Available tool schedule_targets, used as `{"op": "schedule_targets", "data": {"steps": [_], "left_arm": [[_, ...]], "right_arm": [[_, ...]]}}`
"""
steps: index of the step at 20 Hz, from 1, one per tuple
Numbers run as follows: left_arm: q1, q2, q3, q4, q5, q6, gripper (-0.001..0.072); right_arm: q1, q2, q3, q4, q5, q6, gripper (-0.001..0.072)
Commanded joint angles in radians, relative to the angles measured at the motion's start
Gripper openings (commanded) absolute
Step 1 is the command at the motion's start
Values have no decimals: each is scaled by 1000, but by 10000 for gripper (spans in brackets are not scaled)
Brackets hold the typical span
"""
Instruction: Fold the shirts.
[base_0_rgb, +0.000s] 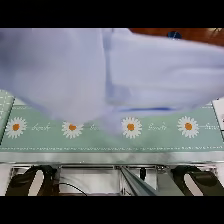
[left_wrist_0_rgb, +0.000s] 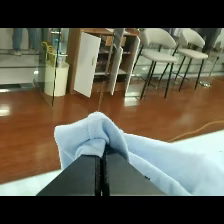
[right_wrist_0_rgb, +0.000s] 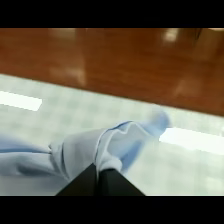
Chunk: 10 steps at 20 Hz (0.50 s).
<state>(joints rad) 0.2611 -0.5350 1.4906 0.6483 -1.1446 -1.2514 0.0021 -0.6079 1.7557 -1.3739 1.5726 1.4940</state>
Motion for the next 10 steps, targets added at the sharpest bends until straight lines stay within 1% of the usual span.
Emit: {"op": "schedule_targets", "data": {"steps": [1, 2, 4, 6, 7, 8, 10], "left_arm": [[8, 50, 0, 41, -149, -23, 28], [8, 59, -8, 84, -163, -47, 28], [8, 80, -48, 173, -192, -87, 28], [8, 85, -144, 190, -226, -90, 28], [7, 83, -221, 188, -221, -90, 28], [7, 77, -303, 186, -201, -89, 28], [6, 47, -489, 184, -111, -83, 28]], "right_arm": [[0, 53, -45, -21, 150, 30, 18], [0, 67, -84, -27, 177, 43, 18], [0, 109, -212, -26, 186, 70, 18], [0, 142, -380, -23, 182, 86, 18], [0, 149, -465, -23, 169, 89, 18], [0, 148, -547, -24, 133, 88, 18], [0, 127, -703, -28, -20, 84, 18]]}}
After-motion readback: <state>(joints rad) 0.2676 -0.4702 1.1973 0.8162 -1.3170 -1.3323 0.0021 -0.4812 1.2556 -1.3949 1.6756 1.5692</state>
